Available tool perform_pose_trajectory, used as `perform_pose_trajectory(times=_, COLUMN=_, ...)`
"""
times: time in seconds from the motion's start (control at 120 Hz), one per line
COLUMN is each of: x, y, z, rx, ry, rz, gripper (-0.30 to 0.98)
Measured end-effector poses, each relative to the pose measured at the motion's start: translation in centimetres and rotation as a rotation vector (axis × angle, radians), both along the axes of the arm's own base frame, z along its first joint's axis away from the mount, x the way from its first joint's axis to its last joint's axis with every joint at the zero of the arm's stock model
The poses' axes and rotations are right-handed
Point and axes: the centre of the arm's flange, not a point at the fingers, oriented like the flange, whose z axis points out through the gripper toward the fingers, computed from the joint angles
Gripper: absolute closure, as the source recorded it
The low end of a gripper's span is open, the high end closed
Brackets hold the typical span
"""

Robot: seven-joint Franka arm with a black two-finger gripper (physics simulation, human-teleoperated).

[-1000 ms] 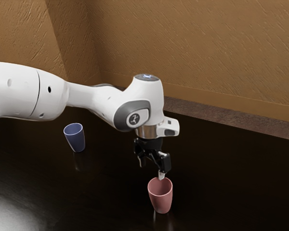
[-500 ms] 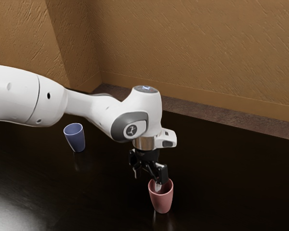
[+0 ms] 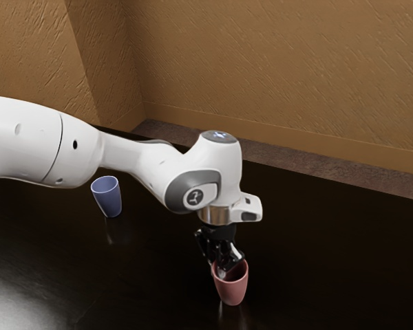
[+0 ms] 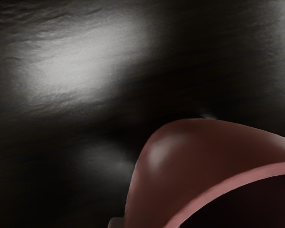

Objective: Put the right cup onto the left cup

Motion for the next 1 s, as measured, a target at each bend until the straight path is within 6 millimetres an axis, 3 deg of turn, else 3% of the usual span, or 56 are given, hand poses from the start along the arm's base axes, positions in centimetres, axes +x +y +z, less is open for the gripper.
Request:
perform_pose_trajectory(times=0.317, x=0.0, y=0.0, z=0.7, rx=0.004, ry=-0.015, rz=0.014, gripper=0.77)
perform_pose_trajectory(times=0.425, x=0.7, y=1.3, z=3.1, rx=-0.002, ry=-0.053, rz=0.043, gripper=0.78)
perform_pose_trajectory(times=0.583, x=1.5, y=5.4, z=9.4, rx=-0.009, ry=-0.129, rz=0.116, gripper=0.78)
perform_pose_trajectory(times=0.75, x=0.1, y=10.7, z=15.2, rx=0.009, ry=-0.169, rz=0.189, gripper=0.78)
perform_pose_trajectory(times=0.883, x=0.2, y=15.9, z=16.9, rx=0.026, ry=-0.156, rz=0.249, gripper=0.78)
perform_pose_trajectory(times=1.0, x=0.5, y=23.2, z=17.7, rx=0.036, ry=-0.145, rz=0.333, gripper=0.78)
